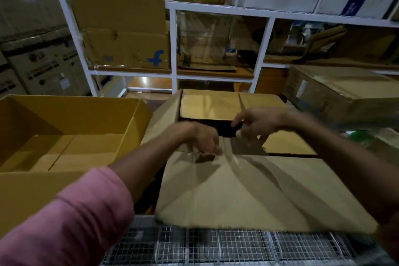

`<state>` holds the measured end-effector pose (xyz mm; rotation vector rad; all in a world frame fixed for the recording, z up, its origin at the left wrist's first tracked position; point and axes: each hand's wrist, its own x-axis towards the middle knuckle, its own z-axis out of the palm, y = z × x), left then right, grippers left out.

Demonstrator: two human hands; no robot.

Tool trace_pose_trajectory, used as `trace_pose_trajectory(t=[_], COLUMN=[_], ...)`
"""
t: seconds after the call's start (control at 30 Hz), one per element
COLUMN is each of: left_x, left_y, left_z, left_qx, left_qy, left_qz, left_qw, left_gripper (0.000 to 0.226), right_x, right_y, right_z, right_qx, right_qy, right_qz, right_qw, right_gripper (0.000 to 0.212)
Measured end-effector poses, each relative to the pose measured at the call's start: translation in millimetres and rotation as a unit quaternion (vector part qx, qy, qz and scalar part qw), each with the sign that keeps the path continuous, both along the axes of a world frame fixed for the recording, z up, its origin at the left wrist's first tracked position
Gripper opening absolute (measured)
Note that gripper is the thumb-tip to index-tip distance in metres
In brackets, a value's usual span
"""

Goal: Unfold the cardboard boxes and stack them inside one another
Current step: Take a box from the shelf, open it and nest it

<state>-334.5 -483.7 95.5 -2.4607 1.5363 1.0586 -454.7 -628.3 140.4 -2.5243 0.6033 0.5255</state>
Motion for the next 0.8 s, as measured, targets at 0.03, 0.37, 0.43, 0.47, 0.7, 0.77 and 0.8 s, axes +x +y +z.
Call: trace_pose_trajectory(t=[0.03, 0.37, 0.43, 0.47, 0.7, 0.77, 0.8], left_x=[-5.3, -16.4, -11.7, -8.2, 6.1, 9.7, 12.4], left_y=[0.9, 20.5, 25.4, 28.1, 46.8, 50.8, 54.2], left_z=[-17.9, -89.8, -87.9, -86.0, -73.9, -76.7, -78.9], left_qx=[-0.01, -0.217, -0.217, -0.219, -0.209, -0.197, -0.19], left_qy=[-0.027, -0.228, -0.225, -0.217, -0.223, -0.214, -0.208], left_qz=[-0.021, -0.021, -0.02, -0.015, -0.002, 0.002, 0.002], left_qw=[0.999, 0.949, 0.95, 0.951, 0.952, 0.957, 0.96], left_gripper=[0.029, 0.028, 0.027, 0.026, 0.024, 0.024, 0.024], right_x=[-2.8, -5.3, -3.5, -3.8, -2.9, 1.1, 4.8], right_y=[3.6, 27.4, 30.3, 30.6, 33.0, 42.0, 46.0], right_z=[-18.0, -135.4, -137.0, -136.7, -134.3, -133.4, -134.1], right_qx=[-0.031, -0.208, -0.211, -0.202, -0.201, -0.177, -0.168], right_qy=[-0.001, -0.118, -0.122, -0.125, -0.144, -0.149, -0.147], right_qz=[0.025, 0.018, 0.031, 0.034, 0.016, -0.001, -0.005], right_qw=[0.999, 0.971, 0.969, 0.971, 0.969, 0.973, 0.975], right_gripper=[0.035, 0.055, 0.06, 0.061, 0.064, 0.063, 0.062])
